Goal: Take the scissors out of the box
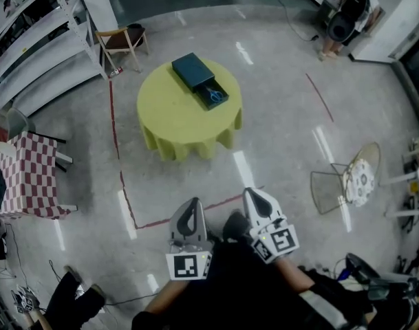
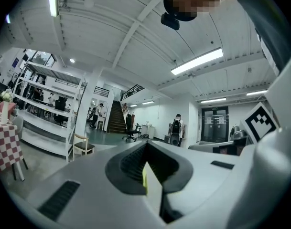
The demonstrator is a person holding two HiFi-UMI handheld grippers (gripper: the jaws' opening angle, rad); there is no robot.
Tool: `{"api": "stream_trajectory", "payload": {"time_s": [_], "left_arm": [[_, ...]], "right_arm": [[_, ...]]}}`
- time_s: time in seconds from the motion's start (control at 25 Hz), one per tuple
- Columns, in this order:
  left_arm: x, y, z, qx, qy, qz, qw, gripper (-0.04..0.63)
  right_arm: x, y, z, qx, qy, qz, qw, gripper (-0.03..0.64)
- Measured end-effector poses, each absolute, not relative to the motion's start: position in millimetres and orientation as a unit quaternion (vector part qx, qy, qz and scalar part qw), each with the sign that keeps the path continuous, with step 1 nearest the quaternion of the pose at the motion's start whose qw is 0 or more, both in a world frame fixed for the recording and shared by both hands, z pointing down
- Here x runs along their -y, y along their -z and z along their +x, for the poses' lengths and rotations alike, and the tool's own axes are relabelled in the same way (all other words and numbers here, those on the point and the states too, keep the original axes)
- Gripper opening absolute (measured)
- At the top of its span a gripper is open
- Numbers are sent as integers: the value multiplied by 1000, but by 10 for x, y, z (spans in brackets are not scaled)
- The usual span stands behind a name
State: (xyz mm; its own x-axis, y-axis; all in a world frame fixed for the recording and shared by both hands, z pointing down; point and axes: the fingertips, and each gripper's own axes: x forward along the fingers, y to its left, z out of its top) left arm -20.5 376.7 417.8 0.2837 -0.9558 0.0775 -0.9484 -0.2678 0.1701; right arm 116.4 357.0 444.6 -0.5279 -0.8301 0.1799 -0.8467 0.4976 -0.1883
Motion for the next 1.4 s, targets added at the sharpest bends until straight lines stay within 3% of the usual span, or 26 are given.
{"api": "stream_trajectory", "payload": {"time_s": [0.56,1.4], "left_arm": [[-3058,-4232,-378,589,27,803,89,-2],[-625,-4272,-128,610,2,784,112,-2]], "right_arm": [[-2920,-4552,969,861,-121,492,38,-3],[-399,-4654,1101,884,-120,447,71,-3]]}}
